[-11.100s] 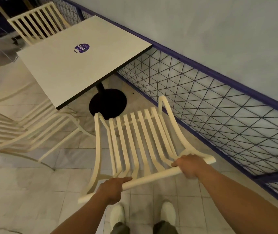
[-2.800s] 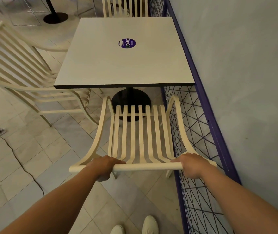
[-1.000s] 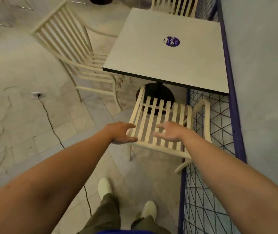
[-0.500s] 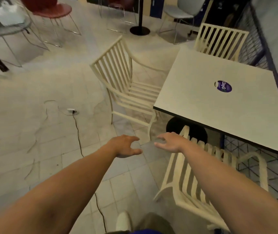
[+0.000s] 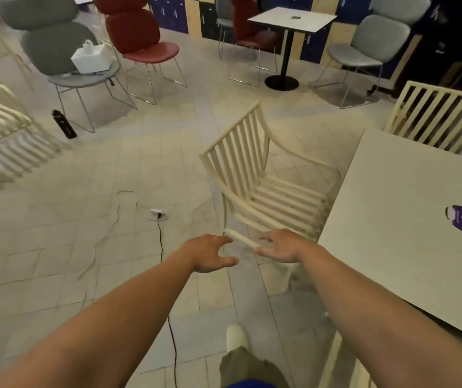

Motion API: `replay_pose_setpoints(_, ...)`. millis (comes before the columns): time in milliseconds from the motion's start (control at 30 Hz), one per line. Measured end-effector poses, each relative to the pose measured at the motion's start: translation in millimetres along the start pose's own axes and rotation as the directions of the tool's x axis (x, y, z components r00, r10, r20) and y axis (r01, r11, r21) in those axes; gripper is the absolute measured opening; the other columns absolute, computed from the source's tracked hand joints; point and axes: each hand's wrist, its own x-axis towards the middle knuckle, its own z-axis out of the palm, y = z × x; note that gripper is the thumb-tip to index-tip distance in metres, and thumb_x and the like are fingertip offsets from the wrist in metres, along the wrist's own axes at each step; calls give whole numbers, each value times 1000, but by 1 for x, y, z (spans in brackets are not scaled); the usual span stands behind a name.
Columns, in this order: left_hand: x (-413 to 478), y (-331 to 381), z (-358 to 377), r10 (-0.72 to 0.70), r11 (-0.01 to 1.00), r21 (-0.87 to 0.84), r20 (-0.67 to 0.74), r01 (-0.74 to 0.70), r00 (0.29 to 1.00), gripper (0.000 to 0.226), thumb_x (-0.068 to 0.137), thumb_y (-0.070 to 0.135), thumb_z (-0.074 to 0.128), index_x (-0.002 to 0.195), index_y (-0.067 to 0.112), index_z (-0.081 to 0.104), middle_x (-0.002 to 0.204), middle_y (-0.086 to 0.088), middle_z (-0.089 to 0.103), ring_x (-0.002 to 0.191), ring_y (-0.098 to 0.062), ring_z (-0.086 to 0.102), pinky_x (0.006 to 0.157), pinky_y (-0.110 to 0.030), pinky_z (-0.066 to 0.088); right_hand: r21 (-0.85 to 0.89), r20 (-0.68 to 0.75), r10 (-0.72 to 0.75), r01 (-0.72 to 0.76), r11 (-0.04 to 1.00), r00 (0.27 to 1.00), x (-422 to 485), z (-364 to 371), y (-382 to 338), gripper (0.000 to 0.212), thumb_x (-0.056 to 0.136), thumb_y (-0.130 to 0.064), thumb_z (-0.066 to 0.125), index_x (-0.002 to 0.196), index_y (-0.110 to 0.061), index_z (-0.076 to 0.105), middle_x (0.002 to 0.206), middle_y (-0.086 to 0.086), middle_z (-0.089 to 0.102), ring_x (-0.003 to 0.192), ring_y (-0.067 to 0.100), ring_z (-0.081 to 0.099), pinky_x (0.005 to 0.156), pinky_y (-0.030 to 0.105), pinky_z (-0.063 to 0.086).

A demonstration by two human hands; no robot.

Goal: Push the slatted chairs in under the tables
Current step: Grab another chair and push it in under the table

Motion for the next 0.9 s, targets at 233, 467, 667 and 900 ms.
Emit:
replay_pose_setpoints(233,62,-59,-83,-109,991,-78,-61,105,992,77,87,75,49,153,36,35,153,5,46,139,-21,42,109,-41,39,-46,65,-81,84,995,995,110,-81,-37,72,89,-63,53,149,-24,41,155,-1,40,139,21,41,111,37,36)
replay_pose_setpoints(467,115,-138,-147,-192,975,-129,-80,181,978,79,85,77,48,152,37,33,153,3,46,140,-22,42,110,-44,38,-131,96,-143,155,979,985,216,-139,-91,74,89,-68,48,150,-26,39,156,-2,39,140,21,39,111,37,35)
replay_pose_setpoints(667,199,-221,-218,-183,977,-123,-87,172,979,81,82,80,46,152,40,33,152,3,47,138,-23,43,110,-46,38,-130,30,-145,147,981,989,329,-196,-137,74,89,-67,50,149,-26,41,154,0,42,138,21,42,110,37,37)
replay_pose_setpoints(900,287,-317,-323,-93,995,-43,-50,91,994,78,87,74,49,153,36,32,153,2,46,138,-22,43,109,-42,39,-24,-10,-102,102,994,995,449,-257,-197,70,90,-65,50,149,-28,41,151,-1,45,139,20,38,111,38,34)
